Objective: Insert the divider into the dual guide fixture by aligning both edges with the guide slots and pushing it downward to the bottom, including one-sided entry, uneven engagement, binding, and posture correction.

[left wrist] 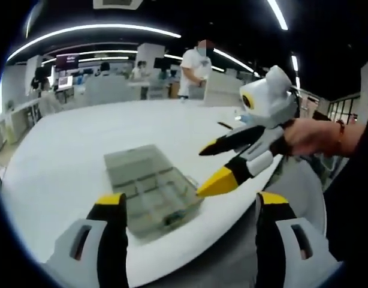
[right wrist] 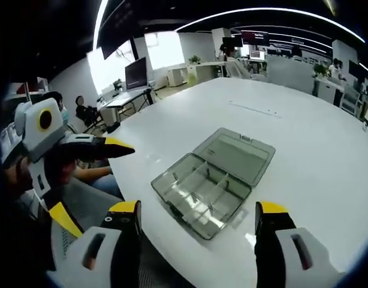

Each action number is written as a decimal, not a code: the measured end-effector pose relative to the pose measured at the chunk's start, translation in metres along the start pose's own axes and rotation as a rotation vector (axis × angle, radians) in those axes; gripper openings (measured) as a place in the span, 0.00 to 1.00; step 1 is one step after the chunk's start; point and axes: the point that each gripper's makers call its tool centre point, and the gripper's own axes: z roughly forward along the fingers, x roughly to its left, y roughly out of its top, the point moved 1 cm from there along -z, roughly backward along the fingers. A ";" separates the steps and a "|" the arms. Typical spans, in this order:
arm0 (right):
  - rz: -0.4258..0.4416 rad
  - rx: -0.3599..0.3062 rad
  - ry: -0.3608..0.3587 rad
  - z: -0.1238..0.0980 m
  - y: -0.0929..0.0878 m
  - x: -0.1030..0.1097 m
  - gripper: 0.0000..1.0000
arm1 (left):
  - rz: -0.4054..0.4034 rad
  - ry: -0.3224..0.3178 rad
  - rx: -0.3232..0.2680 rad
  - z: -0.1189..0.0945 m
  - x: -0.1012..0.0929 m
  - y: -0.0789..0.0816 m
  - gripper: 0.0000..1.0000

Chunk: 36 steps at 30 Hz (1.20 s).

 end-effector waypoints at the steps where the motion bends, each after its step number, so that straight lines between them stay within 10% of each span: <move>1: 0.007 0.000 0.000 -0.002 -0.001 -0.001 0.76 | -0.002 -0.004 0.001 0.001 -0.002 0.000 0.87; 36: 0.190 -0.084 -0.141 -0.062 -0.033 -0.063 0.72 | 0.049 -0.122 0.017 0.038 -0.054 0.010 0.92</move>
